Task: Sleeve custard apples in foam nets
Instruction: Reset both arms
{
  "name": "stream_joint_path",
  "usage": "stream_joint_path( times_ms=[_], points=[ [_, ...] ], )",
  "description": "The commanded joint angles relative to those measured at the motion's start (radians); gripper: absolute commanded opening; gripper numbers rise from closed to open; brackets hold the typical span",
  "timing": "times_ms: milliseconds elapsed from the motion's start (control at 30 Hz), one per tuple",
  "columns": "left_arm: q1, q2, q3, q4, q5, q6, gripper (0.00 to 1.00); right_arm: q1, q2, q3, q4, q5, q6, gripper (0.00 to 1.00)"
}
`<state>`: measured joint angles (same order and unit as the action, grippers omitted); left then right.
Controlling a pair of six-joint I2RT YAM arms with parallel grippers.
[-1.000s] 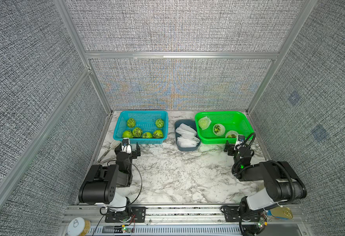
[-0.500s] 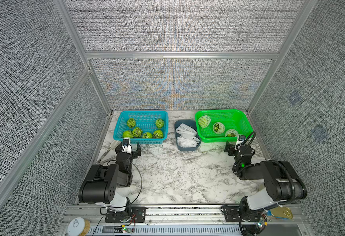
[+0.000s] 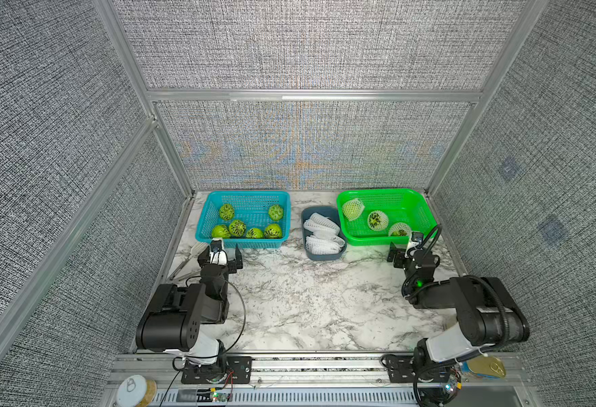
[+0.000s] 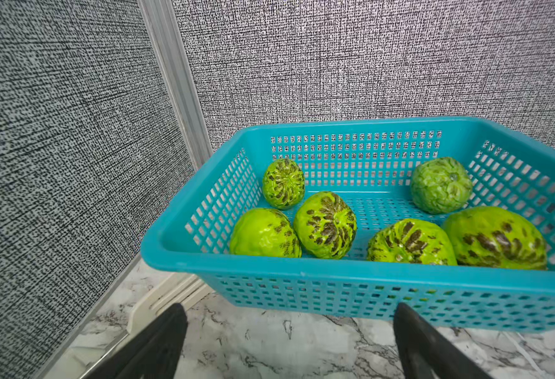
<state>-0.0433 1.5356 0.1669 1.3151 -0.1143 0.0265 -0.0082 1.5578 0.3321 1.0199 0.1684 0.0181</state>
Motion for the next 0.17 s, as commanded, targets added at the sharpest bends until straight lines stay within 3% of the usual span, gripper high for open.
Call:
stream_joint_path(
  times_ms=[0, 133],
  points=[
    [0.001, -0.003, -0.001, 0.042, -0.013, 0.0, 0.99, -0.006, 0.002, 0.006, -0.012, -0.029, 0.013, 0.99],
    [0.0, -0.003, 0.0, 0.042, -0.013, 0.0, 0.99, -0.006, -0.012, -0.008, 0.004, -0.029, 0.011, 0.99]
  ],
)
